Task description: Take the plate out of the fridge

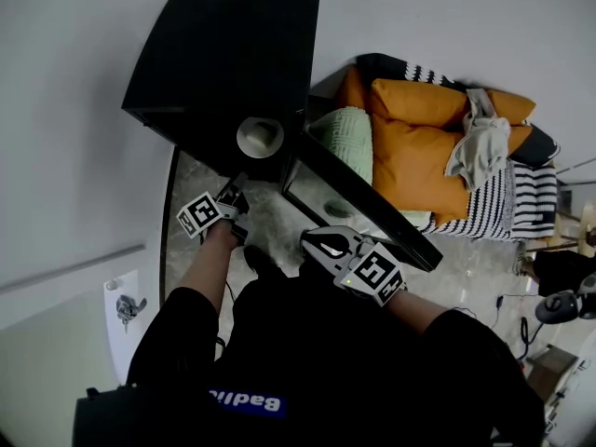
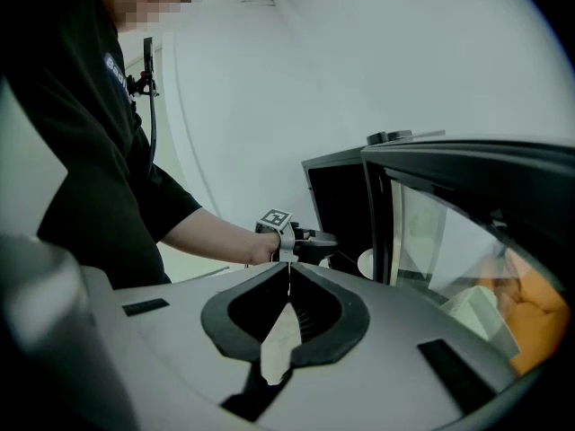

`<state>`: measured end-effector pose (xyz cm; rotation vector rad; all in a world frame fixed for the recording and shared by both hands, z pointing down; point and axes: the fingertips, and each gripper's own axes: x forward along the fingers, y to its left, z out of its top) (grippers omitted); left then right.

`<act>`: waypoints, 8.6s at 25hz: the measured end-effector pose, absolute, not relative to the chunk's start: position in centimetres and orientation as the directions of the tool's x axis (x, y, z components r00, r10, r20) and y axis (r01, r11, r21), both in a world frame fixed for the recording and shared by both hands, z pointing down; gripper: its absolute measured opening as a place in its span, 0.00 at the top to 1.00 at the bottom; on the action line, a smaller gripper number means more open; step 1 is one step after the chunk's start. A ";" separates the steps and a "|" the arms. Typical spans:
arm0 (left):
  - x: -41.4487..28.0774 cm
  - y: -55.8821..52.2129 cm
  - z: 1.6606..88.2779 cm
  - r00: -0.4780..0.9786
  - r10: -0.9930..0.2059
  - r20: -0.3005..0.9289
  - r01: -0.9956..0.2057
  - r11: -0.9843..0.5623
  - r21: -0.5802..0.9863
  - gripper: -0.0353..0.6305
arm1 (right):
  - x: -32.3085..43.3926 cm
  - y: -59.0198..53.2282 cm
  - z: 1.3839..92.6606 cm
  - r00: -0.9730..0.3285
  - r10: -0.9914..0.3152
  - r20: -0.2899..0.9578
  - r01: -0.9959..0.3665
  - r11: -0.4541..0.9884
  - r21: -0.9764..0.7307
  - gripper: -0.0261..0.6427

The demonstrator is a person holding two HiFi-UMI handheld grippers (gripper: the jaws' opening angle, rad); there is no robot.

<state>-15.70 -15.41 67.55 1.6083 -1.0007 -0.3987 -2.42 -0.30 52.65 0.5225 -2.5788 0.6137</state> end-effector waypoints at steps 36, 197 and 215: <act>-14.8 -20.8 80.0 0.500 -0.786 0.364 -0.356 0.196 0.914 0.70 | -3.8 0.4 55.0 -0.821 -0.155 0.550 -0.387 0.858 -0.337 0.94; -18.4 -10.2 45.7 0.455 -0.890 -0.032 -0.065 -0.069 0.995 0.92 | -6.8 -4.3 48.1 -0.894 -0.272 0.355 -0.388 0.866 -0.315 0.94; -18.0 -17.1 44.7 0.441 -0.897 -0.015 -0.120 -0.075 0.990 0.92 | -6.5 -4.7 47.7 -0.887 -0.267 0.377 -0.384 0.880 -0.279 0.94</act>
